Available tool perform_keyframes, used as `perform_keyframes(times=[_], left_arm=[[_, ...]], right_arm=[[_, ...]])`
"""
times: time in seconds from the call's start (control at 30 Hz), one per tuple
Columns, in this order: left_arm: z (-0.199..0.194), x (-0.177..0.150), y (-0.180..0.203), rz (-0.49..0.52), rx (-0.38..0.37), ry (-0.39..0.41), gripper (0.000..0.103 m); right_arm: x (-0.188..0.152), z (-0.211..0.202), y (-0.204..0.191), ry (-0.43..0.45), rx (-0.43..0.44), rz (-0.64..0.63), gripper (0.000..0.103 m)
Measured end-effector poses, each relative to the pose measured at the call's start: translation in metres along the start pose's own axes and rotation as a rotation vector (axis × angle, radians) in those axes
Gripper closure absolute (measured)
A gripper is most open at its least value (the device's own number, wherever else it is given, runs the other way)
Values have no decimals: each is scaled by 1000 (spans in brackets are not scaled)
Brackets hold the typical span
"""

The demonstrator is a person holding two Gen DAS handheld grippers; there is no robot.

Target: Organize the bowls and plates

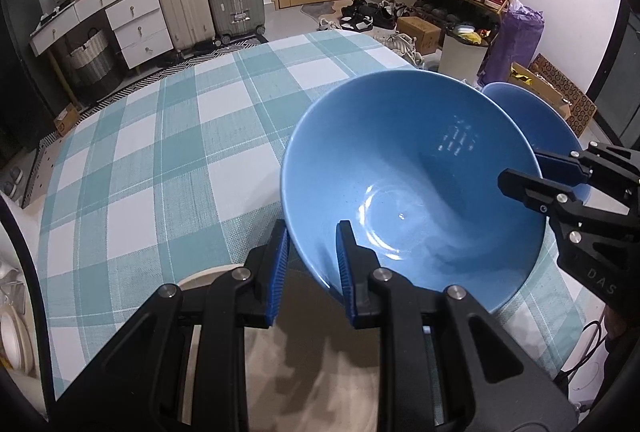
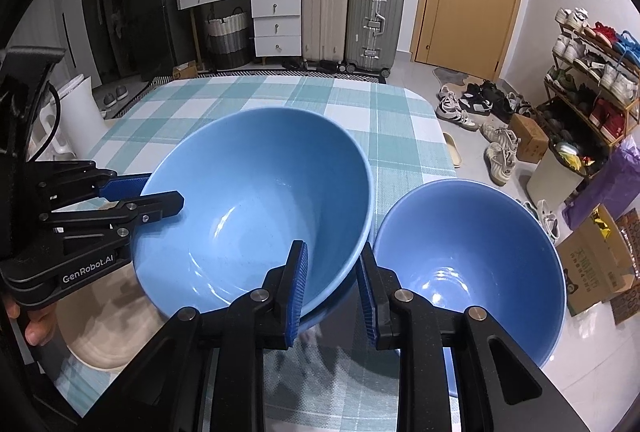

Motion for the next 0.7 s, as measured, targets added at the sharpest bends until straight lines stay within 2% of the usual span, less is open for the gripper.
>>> perform_keyframes(times=[0.33,0.47,0.5,0.63,0.67,0.7], left_arm=[[1,-3,0,-3,-8,-4,83],[3,-5,-4,-32,-20,-24,79],[1,-6,-4,-39,-27,-25,76],[-8,-4,-7,-57,-27,-1,51],[-11,-3,-8,-61,-22,10,42],[-14,-2,-8,-66,-24,18,38]], right_arm=[[-4,7,5,-14,-7,4,78],[-4,5,2,-17,-2,4,75],[-4,4,2,-14,0,3,72],[-1,-4,5,9,12,16,65],[0,-7,6,15,14,21,61],[1,-9,7,20,17,28,55]])
Point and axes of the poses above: each gripper's, at about its wrist camera, not at the fingertips, and z roughly the way its jaws point, y to its right, x to its top, the point moved 10 cm from there along z, roughly the way its jaws point, and after that the axes turned 4 degrees about -x, right-handed, at the moved point
